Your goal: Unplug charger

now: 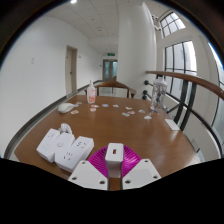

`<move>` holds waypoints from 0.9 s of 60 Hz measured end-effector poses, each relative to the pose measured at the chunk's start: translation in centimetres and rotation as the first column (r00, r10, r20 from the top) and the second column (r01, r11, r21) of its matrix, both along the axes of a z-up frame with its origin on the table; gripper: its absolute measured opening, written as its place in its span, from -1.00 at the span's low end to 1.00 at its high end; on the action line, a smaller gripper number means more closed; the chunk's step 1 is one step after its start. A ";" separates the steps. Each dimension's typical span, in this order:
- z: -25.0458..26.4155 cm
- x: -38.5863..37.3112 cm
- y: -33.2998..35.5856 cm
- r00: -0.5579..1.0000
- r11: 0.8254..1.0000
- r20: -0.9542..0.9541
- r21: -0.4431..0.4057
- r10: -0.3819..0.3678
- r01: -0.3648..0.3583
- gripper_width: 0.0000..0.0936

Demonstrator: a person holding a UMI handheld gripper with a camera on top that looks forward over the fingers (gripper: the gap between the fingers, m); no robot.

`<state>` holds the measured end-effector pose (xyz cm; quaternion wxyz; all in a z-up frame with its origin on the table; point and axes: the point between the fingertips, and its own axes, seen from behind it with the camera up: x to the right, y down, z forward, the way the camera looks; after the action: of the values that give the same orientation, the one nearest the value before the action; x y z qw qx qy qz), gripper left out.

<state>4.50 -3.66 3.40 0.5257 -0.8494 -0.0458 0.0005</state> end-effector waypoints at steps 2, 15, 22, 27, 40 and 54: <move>-0.5 0.0 0.3 1.000 1.000 0.005 -0.014 0.000 0.000 -0.71; -1.9 0.1 1.1 1.000 0.999 0.000 -0.047 -0.004 0.004 -0.59; -2.3 -0.4 0.9 1.000 0.997 -0.030 -0.072 0.000 -0.002 0.10; -2.3 -1.0 0.5 0.998 0.997 -0.068 -0.077 0.008 -0.013 0.76; -0.7 -0.9 -1.5 0.996 0.999 -0.083 -0.036 0.012 -0.015 0.83; 2.7 -1.0 -6.1 0.998 0.998 -0.065 0.057 0.024 -0.021 0.81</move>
<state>3.45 -9.76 6.07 0.5508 -0.8331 -0.0382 0.0329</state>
